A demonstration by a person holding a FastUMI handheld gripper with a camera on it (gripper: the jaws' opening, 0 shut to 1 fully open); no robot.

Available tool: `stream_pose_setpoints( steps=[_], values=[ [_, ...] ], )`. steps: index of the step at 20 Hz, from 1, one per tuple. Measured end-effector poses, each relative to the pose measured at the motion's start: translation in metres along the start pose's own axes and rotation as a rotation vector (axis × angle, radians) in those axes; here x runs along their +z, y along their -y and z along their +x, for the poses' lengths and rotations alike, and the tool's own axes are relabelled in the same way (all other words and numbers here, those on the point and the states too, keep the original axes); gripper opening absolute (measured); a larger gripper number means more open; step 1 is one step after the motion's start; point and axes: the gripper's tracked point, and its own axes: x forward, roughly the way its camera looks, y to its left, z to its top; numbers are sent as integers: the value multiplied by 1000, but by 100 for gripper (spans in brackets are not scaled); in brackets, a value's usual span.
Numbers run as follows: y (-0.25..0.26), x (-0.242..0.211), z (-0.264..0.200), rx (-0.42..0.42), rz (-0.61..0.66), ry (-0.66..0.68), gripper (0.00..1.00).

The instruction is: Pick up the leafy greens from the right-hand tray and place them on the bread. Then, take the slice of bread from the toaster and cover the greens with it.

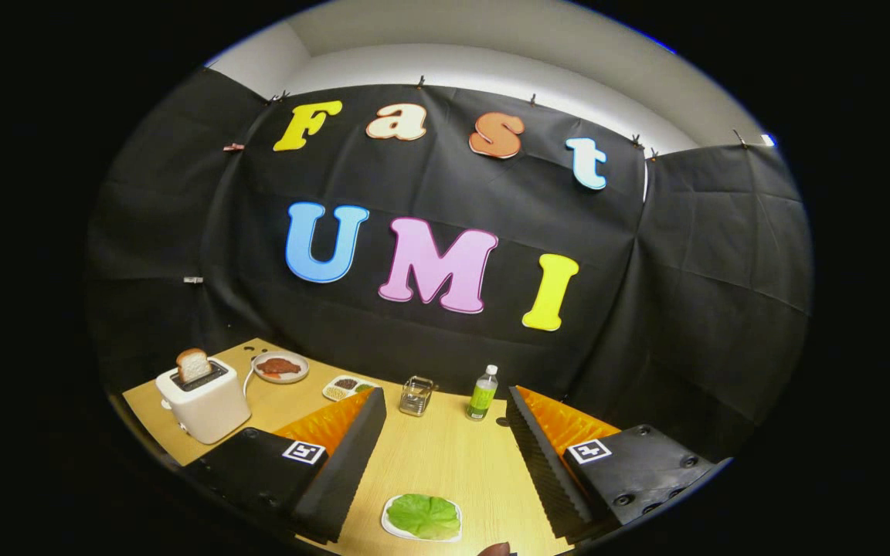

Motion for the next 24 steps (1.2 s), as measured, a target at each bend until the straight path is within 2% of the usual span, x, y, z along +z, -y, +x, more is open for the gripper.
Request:
stream_pose_setpoints(
  steps=[4, 7, 9, 14, 18, 24],
  values=[
    [0, -67, 14, 76, -16, -166, 96],
    [-5, -135, 22, 150, -37, -321, 95],
    [-8, -176, 25, 184, -53, -398, 88],
    [-17, -267, 41, 258, -85, -573, 84],
    [-21, -321, 54, 269, -24, -689, 77],
    [-35, -373, 69, 333, -29, -825, 75]
  ],
)
